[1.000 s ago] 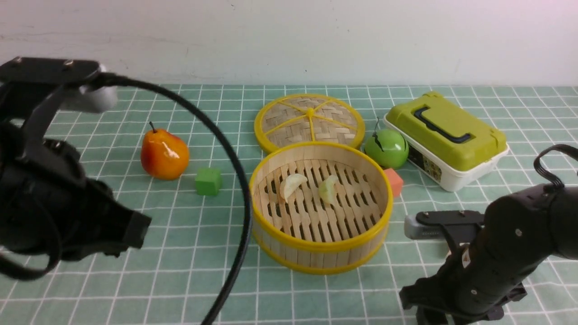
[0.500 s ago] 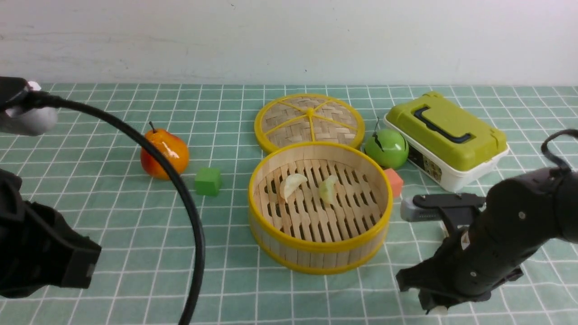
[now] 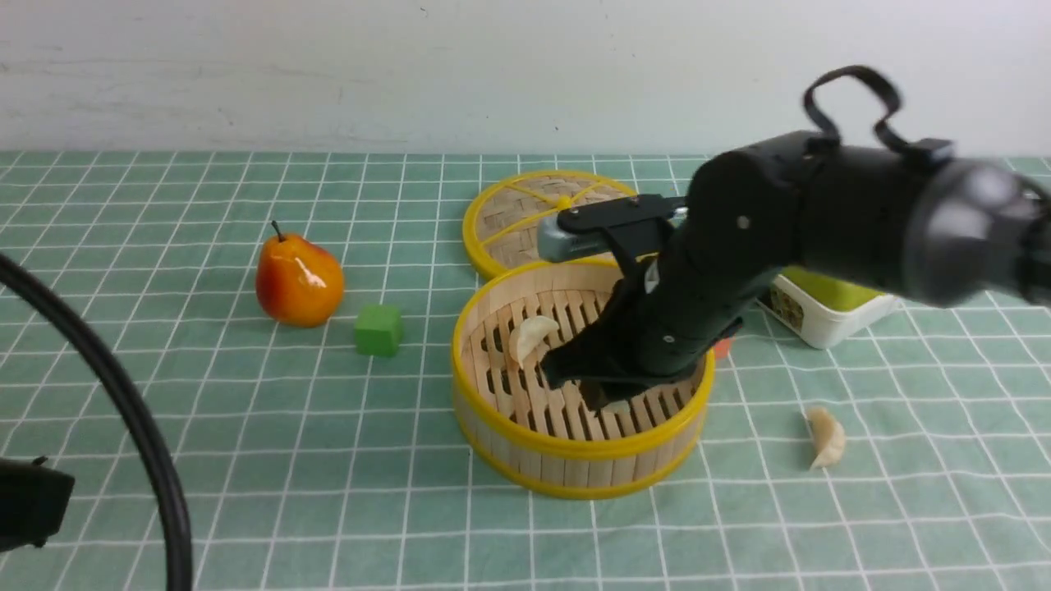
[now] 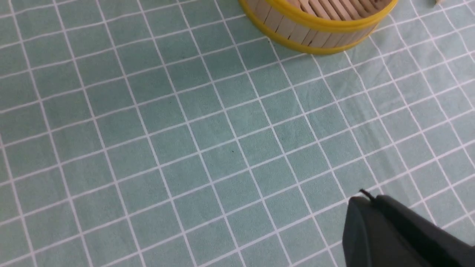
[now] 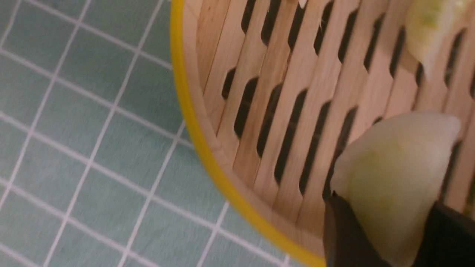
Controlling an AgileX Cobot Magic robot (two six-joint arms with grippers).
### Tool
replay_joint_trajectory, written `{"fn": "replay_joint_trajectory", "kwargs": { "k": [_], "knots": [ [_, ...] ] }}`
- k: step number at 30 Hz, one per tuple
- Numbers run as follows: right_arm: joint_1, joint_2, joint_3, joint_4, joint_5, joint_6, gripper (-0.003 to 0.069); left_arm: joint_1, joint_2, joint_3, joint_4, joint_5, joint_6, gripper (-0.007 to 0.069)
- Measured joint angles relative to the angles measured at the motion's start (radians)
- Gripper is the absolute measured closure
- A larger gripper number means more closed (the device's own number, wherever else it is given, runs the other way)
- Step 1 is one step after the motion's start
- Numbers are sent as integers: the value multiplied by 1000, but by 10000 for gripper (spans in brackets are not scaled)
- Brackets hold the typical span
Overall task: Put the dumplings into the steamer on the table with the blue tablecloth.
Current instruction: 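Place the dumpling in the bamboo steamer basket with the right gripper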
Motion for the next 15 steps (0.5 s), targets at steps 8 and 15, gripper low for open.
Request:
{"fn": "replay_joint_trajectory", "kwargs": {
  "k": [8,15],
  "knots": [
    [0,172,-162,3,-1,0,415,0,-28,38,-4,36,0,638],
    [0,163,-201,-14,111,-1,149,0,-28,65,-7,49,0,638]
  ]
}}
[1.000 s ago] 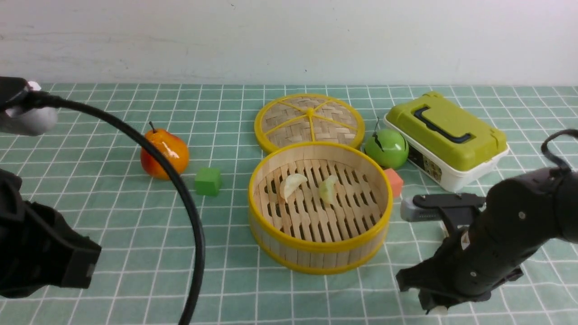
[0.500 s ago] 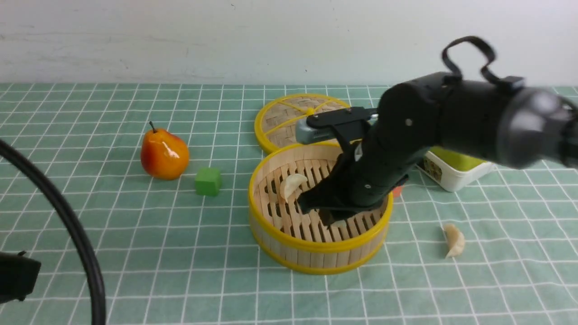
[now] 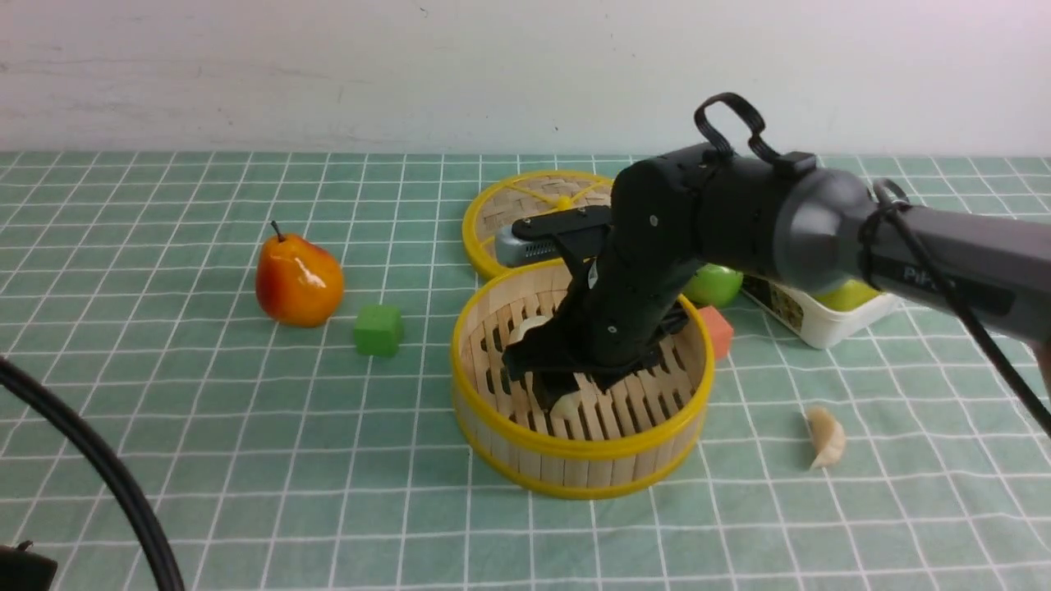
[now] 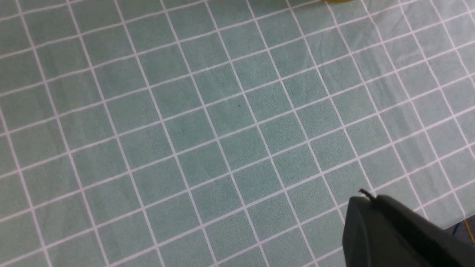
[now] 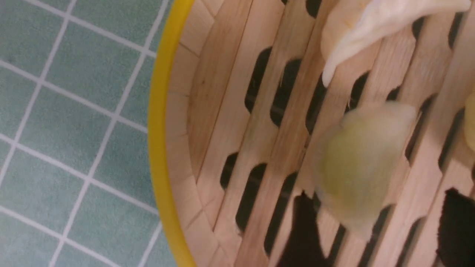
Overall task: Put the dumplings into the steamer on the table with the blue tablecloth.
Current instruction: 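Place the dumpling in the bamboo steamer basket with the right gripper, then reach for and grasp a dumpling lying on the table beside the steamer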
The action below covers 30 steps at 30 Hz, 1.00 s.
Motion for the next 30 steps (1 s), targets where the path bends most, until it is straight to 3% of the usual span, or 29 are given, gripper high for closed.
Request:
{"fn": "replay_joint_trajectory", "kwargs": {
  "k": [3,6,10,18,23,30],
  "knots": [
    [0,-47,0,-35,105,-12,78,0,0,0,0,-7,0,638],
    [-5,-152,54,-113,164,-20,67,0,0,0,0,-11,0,638],
    [-50,-247,174,-141,148,-10,96,0,0,0,0,-14,0,635],
    [-335,-268,420,-99,-37,29,188,0,0,0,0,-19,0,629],
    [-392,-211,424,-88,-116,36,197,0,0,0,0,-44,0,627],
    [-395,-132,424,-81,-164,38,239,0,0,0,0,-67,0,620]
  ]
}}
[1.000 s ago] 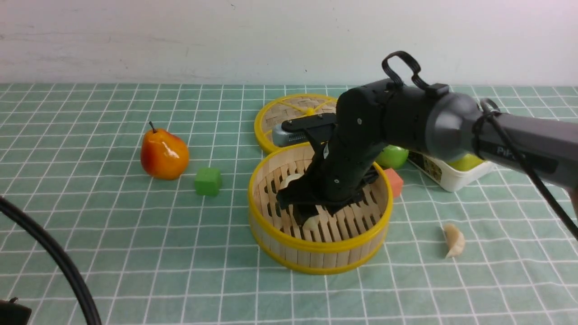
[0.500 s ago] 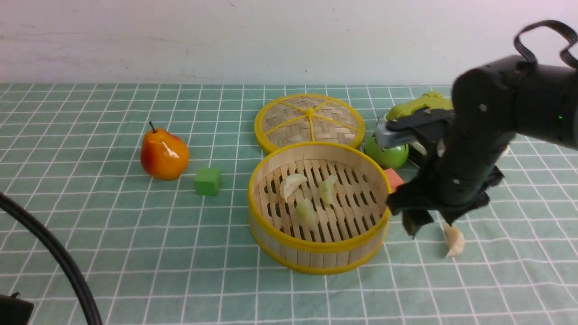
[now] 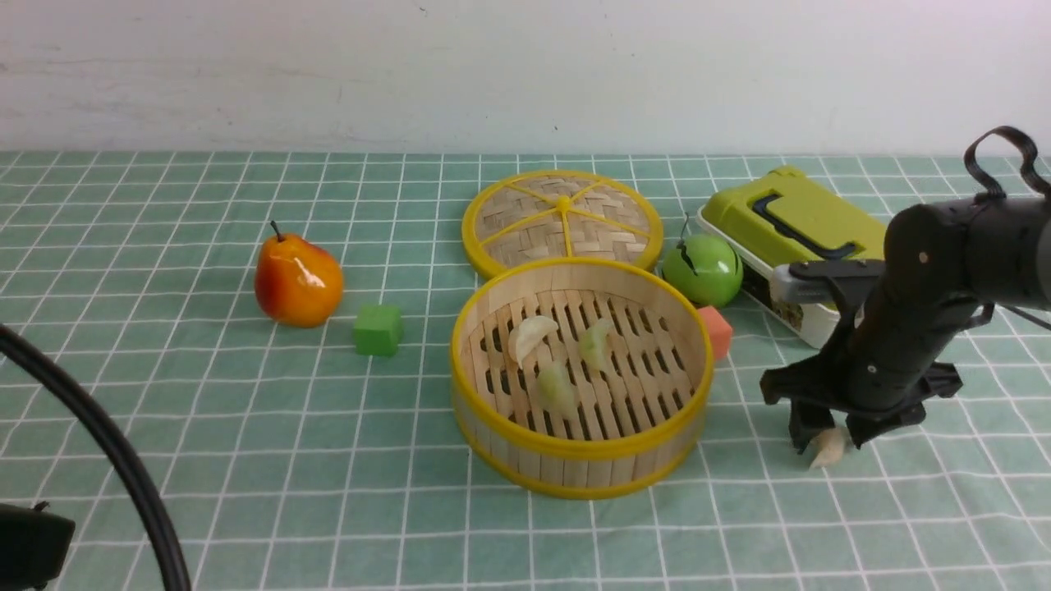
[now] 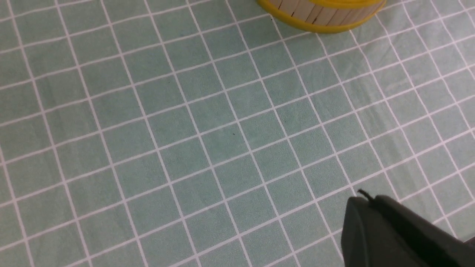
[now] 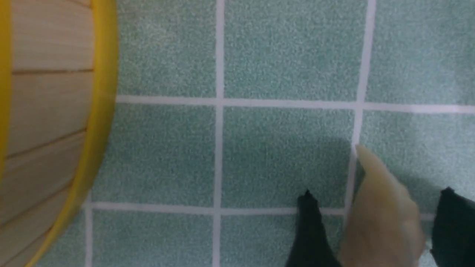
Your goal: Put the dumplings into the steamer on the table with the blue tablecloth.
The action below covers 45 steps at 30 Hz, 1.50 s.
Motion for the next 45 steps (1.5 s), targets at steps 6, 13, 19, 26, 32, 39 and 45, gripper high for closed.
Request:
{"fn": "replay_joint_trajectory", "kwargs": {
  "k": [6,13,19,26,32,39,45],
  "knots": [
    [0,-18,-7,0,15,-7,483,0,0,0,0,-1,0,617],
    [93,-145,-169,21,150,-107,474,0,0,0,1,-1,2,608],
    [275,-118,-272,60,108,-140,474,0,0,0,3,-20,19,606],
    [337,40,-275,73,19,-142,474,0,0,0,4,-23,24,601],
    [336,89,-275,83,23,-115,358,0,0,0,3,-21,24,601],
    [336,-13,-272,92,76,-106,230,0,-53,44,0,-27,24,596],
    [336,-286,-140,116,34,-150,390,0,-247,250,5,-168,24,587]
  ]
}}
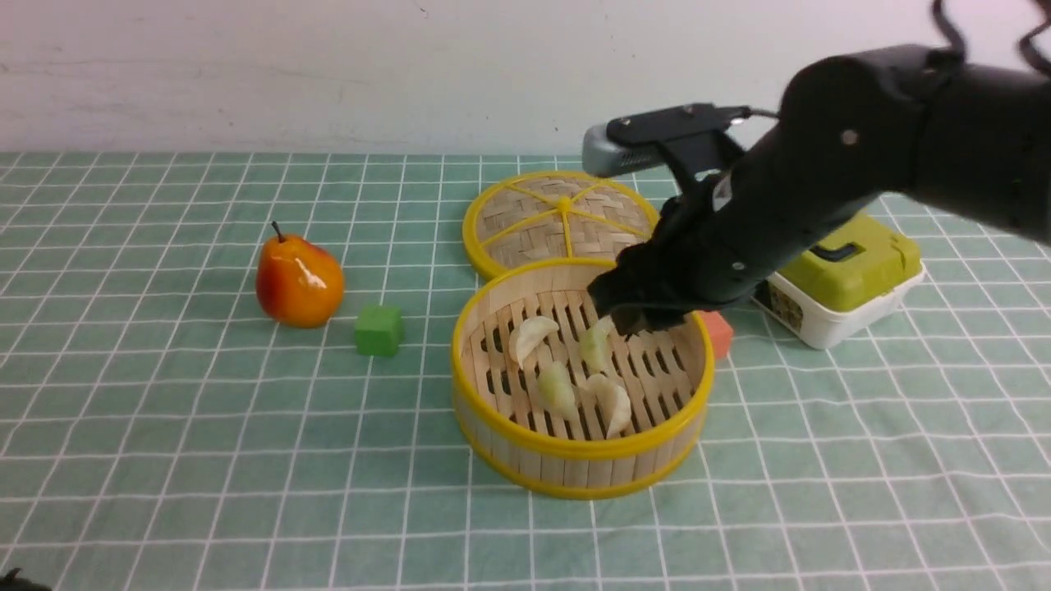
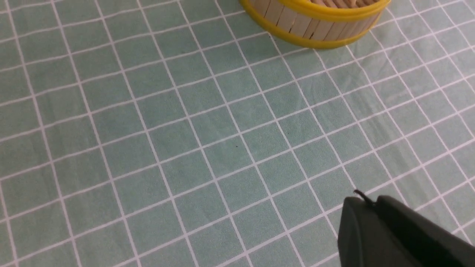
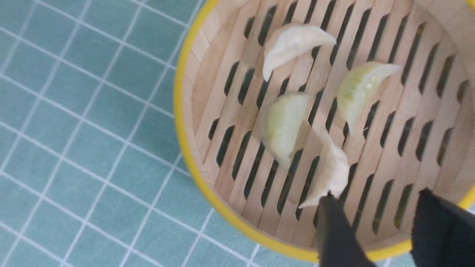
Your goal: Put the dumplings into the steamer on the table with the blue tablecloth.
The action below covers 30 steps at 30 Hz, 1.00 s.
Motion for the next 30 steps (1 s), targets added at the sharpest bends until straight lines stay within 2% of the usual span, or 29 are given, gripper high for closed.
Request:
{"fn": "replay_joint_trajectory", "kwargs": {
  "k": [5,8,12,18,30],
  "knots": [
    [0,-279,253,26,-188,-8,599,0,-125,117,-1,-146,-17,585],
    [0,-420,398,34,-294,-10,669,0,-152,134,-1,-185,-31,581],
    [0,-646,579,38,-408,-11,681,0,-155,139,-1,-199,-43,575],
    [0,-887,714,22,-448,-11,680,0,-155,139,-1,-200,-45,568],
    [0,-980,722,11,-409,-11,679,0,-155,139,-1,-200,-45,555]
  ]
}}
